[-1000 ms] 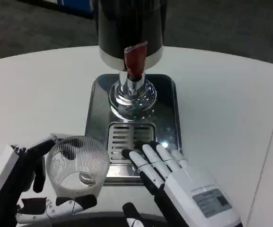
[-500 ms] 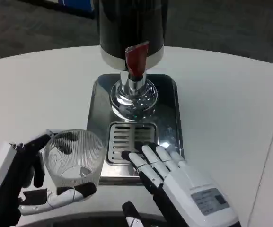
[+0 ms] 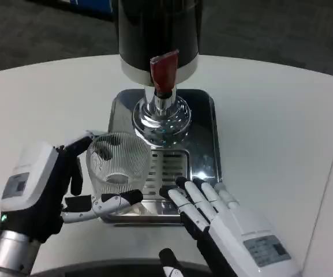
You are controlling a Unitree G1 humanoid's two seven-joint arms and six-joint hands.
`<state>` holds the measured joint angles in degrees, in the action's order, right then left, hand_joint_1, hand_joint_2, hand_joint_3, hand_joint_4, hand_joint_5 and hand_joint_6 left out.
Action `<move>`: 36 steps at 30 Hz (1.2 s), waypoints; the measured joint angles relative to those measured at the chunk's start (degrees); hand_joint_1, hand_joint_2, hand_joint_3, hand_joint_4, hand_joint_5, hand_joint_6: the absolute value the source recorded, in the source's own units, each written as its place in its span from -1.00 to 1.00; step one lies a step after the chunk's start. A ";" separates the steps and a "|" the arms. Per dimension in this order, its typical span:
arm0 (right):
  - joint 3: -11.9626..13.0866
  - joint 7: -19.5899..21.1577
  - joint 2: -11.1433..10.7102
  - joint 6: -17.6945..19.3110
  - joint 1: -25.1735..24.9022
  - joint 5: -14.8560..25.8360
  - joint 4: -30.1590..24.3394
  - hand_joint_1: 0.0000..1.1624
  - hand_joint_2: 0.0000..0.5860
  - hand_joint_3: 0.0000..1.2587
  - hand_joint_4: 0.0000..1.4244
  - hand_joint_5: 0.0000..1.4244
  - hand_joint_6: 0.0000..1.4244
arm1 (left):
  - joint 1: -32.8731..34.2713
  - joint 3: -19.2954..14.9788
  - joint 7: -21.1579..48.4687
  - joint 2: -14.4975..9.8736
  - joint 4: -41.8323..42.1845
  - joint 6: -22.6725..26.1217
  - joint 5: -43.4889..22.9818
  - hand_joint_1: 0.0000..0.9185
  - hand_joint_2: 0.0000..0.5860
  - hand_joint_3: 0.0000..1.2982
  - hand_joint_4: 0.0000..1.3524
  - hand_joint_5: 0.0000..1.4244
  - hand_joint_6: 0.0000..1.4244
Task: Grasp the cup under the faucet to collect the drink, then remove the cup.
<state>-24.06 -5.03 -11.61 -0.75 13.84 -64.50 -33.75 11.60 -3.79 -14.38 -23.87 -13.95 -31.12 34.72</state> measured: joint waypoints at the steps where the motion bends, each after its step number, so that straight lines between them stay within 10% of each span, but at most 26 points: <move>1: 0.09 0.00 0.05 -0.04 0.01 -0.10 -0.08 -0.40 0.73 -0.85 -1.00 -1.00 -1.00 | 0.72 0.29 -0.34 -0.04 -0.71 0.10 0.23 0.17 -0.66 0.49 0.64 0.67 0.88; 36: 1.48 -0.78 1.61 -1.46 2.39 -0.70 -1.92 -0.35 0.72 -0.79 -0.99 -1.00 -0.96 | 28.69 18.40 -21.31 2.80 -38.90 -4.84 5.85 0.19 -0.80 0.50 0.60 0.64 0.84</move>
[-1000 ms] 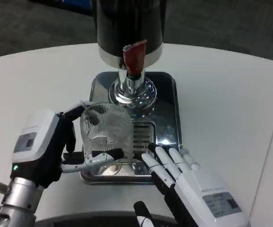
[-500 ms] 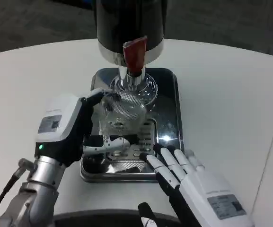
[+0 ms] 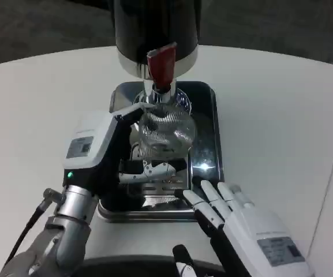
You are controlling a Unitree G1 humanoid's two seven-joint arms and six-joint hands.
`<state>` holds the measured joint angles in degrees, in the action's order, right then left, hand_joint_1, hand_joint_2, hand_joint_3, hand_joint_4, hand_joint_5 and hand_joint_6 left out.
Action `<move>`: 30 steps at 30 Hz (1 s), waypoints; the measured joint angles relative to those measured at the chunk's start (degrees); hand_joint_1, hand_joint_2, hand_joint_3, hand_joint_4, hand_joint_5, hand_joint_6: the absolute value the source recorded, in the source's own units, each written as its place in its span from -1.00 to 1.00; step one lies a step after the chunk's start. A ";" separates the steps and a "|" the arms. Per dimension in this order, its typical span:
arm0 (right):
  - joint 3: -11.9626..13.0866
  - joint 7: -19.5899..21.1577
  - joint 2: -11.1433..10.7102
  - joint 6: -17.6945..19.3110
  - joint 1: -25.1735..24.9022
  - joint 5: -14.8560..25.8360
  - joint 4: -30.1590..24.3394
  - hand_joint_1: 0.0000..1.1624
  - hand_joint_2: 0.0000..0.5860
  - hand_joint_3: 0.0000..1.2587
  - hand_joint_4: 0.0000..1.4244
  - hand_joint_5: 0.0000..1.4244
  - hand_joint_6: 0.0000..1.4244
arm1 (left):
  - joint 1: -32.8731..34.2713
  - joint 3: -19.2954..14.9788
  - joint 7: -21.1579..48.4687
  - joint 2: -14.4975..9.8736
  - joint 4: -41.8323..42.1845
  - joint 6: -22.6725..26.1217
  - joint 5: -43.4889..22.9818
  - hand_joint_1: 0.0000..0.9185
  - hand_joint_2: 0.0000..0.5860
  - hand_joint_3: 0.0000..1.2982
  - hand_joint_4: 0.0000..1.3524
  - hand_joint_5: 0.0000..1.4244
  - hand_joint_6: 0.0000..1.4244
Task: Grasp the cup under the faucet to collect the drink, then remove the cup.
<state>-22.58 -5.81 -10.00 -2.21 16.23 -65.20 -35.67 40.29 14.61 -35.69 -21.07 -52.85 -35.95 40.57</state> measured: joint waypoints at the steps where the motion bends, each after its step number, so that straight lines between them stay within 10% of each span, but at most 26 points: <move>1: 0.01 -0.02 0.12 -0.01 0.00 0.00 0.00 -0.35 0.72 -0.79 -0.99 -1.00 -0.96 | 0.02 0.10 -0.22 0.00 -0.13 -0.03 -0.01 0.19 -0.85 0.49 0.55 0.62 0.81; 12: 0.25 -0.28 0.69 -0.78 0.12 0.04 0.00 -0.38 0.67 -0.74 -0.94 -0.97 -0.93 | -0.85 1.90 -5.01 -1.09 -0.01 1.30 0.80 -0.25 -0.82 0.00 -0.06 0.23 0.29; 30: 0.30 -0.74 1.02 -2.06 1.43 0.23 -0.43 -0.40 0.62 -0.70 -0.92 -0.91 -0.85 | -1.61 3.56 -5.12 -1.35 0.76 3.69 0.73 -0.37 -0.82 -0.93 -0.83 -0.31 -0.44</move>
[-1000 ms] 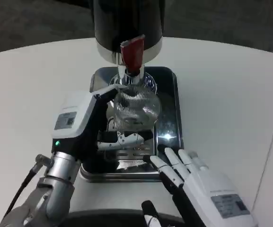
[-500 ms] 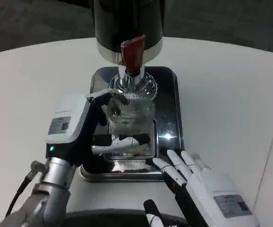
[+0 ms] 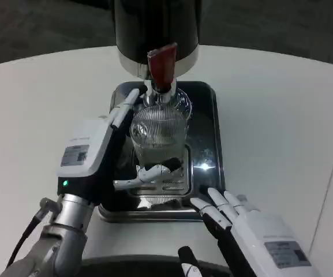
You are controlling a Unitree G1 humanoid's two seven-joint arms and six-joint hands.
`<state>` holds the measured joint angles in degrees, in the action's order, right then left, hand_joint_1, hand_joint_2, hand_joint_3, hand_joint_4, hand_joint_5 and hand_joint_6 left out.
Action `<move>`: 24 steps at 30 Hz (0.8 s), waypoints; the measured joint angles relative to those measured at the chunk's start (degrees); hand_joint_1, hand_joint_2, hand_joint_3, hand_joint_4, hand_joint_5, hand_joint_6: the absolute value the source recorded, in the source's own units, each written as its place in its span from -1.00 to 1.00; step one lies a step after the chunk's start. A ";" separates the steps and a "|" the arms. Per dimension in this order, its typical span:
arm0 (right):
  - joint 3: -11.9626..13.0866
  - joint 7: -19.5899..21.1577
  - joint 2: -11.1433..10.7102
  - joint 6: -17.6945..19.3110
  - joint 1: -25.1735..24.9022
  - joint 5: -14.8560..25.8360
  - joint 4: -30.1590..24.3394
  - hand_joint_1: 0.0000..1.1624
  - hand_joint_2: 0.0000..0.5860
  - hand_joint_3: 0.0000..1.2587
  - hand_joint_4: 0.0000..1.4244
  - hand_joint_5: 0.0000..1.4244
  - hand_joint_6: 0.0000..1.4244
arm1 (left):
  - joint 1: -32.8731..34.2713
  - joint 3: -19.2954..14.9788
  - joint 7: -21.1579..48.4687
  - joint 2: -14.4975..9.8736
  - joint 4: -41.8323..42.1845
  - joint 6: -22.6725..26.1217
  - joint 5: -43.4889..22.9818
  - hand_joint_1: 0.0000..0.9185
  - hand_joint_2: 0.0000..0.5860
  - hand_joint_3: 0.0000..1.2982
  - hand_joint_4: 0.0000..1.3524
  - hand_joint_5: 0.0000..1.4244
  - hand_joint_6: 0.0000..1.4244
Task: Grasp the cup under the faucet to collect the drink, then remove the cup.
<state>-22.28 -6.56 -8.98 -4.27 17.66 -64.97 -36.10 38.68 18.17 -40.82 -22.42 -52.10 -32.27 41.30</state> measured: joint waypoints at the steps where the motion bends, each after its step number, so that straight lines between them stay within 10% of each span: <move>1: 0.00 -0.10 0.04 -0.02 0.06 0.02 -0.07 -0.40 0.62 -0.70 -0.91 -0.91 -0.85 | 0.00 0.01 0.03 0.00 0.17 0.00 -0.06 -0.41 -0.82 -0.93 -0.84 -0.32 -0.46; 15: -0.03 -0.16 0.36 -0.04 0.73 0.15 -0.30 -0.41 0.62 -0.69 -0.91 -0.90 -0.81 | -11.60 -6.96 3.91 -3.42 14.66 -4.60 -8.86 -1.00 -0.81 -0.83 -0.76 -0.37 -0.59; 24: 0.02 -0.56 0.41 -0.05 0.78 0.45 -0.37 -0.42 0.59 -0.69 -0.89 -0.88 -0.78 | -20.16 -16.92 20.96 -7.41 29.17 -4.71 -24.86 -1.00 -0.55 -1.00 -1.00 -0.95 -1.00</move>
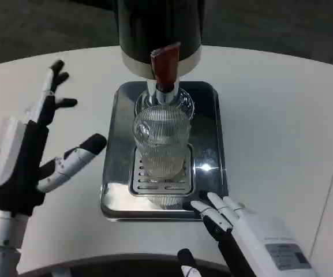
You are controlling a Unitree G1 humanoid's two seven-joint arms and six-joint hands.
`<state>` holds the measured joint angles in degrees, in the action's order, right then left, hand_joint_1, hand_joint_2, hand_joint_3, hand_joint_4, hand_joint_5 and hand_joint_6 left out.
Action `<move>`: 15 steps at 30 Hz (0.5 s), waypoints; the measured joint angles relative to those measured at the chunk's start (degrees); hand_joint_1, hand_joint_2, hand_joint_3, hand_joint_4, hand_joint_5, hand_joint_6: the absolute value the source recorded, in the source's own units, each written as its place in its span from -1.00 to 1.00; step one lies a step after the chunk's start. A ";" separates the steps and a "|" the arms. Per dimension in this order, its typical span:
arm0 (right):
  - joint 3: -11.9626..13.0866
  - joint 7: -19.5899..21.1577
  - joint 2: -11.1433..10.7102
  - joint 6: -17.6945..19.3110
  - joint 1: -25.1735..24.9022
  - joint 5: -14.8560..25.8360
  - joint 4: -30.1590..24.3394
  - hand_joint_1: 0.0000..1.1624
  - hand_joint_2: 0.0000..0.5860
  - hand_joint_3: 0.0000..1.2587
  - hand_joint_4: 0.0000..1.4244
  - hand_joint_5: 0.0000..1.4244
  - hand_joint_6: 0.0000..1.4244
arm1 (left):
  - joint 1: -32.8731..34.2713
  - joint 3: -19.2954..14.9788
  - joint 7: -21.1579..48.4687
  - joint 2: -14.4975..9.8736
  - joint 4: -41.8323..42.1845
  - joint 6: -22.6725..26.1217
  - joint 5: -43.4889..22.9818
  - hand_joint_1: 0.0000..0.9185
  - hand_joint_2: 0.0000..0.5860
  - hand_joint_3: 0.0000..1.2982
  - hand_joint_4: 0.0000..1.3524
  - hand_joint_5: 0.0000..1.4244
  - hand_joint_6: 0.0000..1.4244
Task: Grasp the cup under the faucet to collect the drink, then remove the cup.
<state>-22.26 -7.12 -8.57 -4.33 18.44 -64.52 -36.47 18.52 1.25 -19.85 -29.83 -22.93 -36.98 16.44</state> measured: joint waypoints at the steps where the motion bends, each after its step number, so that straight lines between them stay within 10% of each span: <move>1: 0.00 -0.04 0.00 0.00 -0.08 0.14 0.00 -0.42 0.59 -0.69 -0.89 -0.88 -0.78 | -0.13 -0.86 3.17 -0.50 1.15 0.01 -2.80 -1.00 -0.50 -1.00 -1.00 -0.98 -1.00; 9: 0.23 -1.10 0.00 0.00 -1.12 0.80 0.00 -0.43 0.59 -0.69 -0.86 -0.86 -0.76 | 1.38 -5.75 28.23 -4.05 8.74 3.11 -25.54 -1.00 -0.42 -1.00 -1.00 -1.00 -1.00; 15: 0.60 -1.64 0.03 -0.01 -2.06 0.94 0.00 -0.43 0.59 -0.69 -0.85 -0.86 -0.76 | 3.16 -9.78 45.60 -6.46 15.62 14.88 -42.21 -1.00 -0.20 -1.00 -1.00 -1.00 -1.00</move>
<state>-21.65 -8.77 -8.54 -4.34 16.38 -63.58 -36.46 21.68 -8.53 25.74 -36.28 -7.31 -22.10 -25.77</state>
